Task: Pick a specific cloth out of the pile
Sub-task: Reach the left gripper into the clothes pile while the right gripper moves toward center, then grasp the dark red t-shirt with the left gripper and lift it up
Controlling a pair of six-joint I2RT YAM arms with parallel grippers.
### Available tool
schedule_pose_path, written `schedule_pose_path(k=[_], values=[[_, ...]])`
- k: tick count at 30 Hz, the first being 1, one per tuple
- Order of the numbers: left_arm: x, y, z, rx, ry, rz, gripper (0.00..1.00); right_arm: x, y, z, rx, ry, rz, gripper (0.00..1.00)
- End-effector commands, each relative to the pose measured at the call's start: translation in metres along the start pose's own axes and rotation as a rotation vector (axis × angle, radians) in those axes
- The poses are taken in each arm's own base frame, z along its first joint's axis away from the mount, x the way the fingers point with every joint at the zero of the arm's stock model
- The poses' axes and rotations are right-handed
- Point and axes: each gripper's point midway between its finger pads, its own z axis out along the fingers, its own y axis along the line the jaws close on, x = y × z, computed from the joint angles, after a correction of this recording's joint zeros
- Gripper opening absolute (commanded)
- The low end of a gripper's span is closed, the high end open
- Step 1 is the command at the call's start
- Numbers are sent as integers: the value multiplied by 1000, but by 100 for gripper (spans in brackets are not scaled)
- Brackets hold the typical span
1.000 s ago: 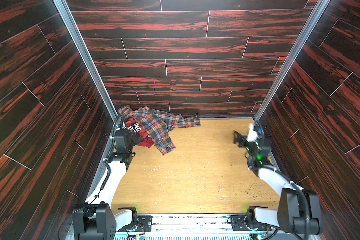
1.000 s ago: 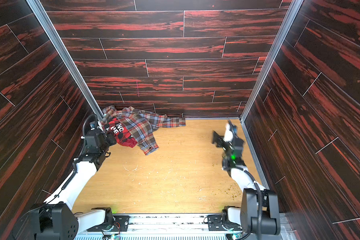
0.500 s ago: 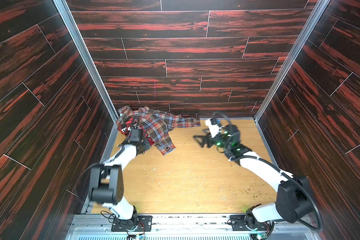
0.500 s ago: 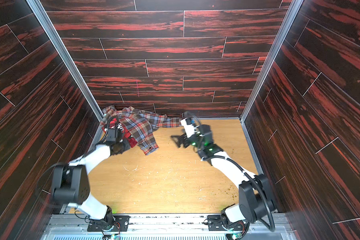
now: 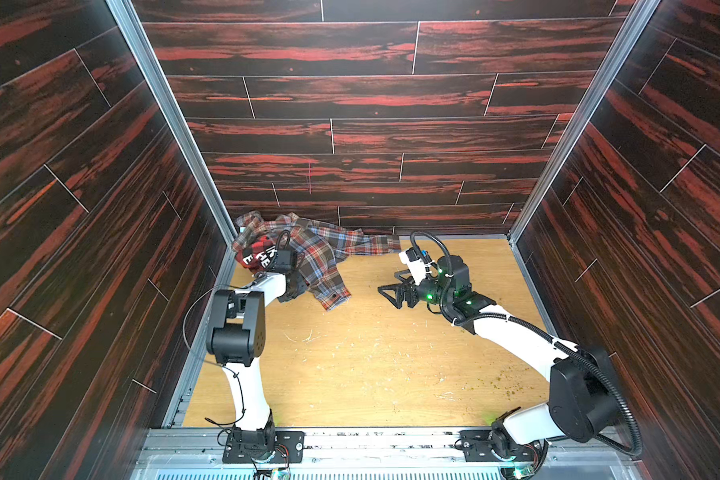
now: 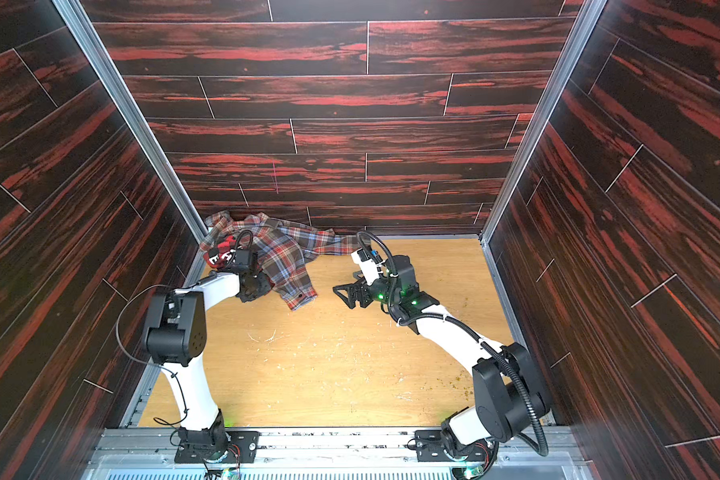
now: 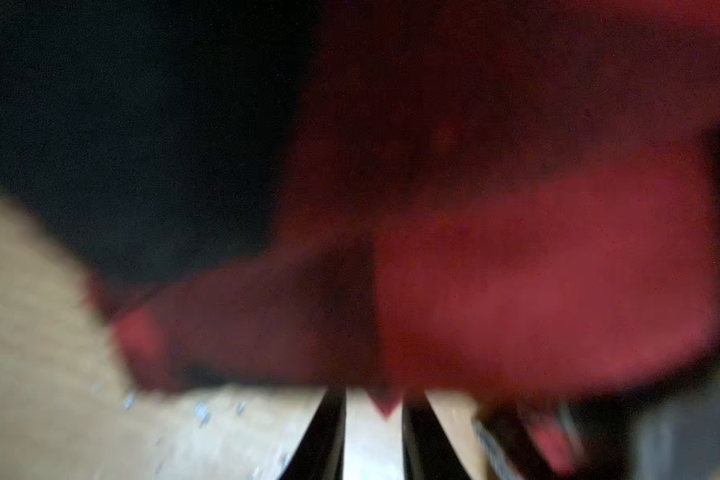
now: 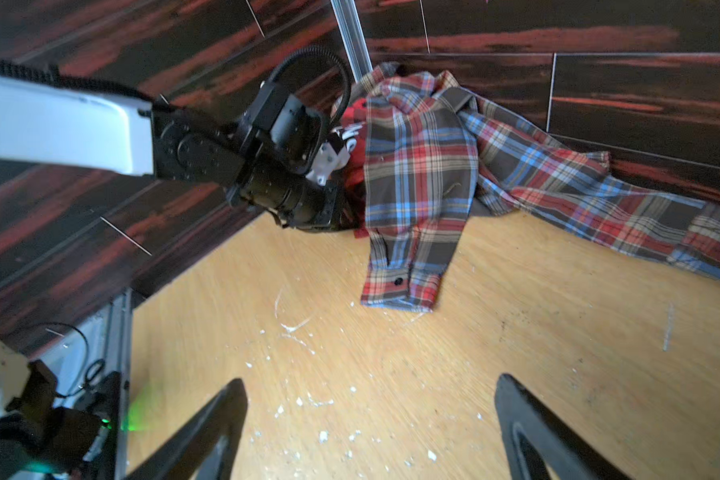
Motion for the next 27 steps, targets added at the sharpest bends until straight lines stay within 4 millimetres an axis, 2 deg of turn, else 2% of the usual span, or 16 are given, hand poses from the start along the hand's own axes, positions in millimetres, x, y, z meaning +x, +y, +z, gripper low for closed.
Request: schedule_pose_path(k=[1, 11, 13, 15, 17, 20, 22, 26, 27], values=[[-6, -2, 6, -39, -19, -1, 28, 8, -4, 3, 20, 34, -32, 94], [6, 1, 25, -81, 28, -9, 27, 12, -5, 2, 21, 44, -29, 94], [7, 0, 25, -78, 30, -14, 18, 11, -4, 2, 20, 45, -33, 94], [7, -1, 20, -72, 26, -17, 3, 9, -4, 2, 22, 42, -36, 94], [4, -2, 10, -62, 11, -23, 0, 9, -5, 3, 22, 43, -36, 94], [-8, -6, -16, -42, -36, -22, 0, 11, -4, 3, 19, 47, -31, 94], [-26, -10, -43, -31, -92, -15, 0, 11, -4, 3, 15, 44, -29, 94], [-77, -28, -112, 9, -231, 16, 0, 12, -4, 3, 16, 42, -22, 94], [-94, -35, -134, 28, -288, 27, 0, 13, -4, 3, 16, 42, -20, 94]])
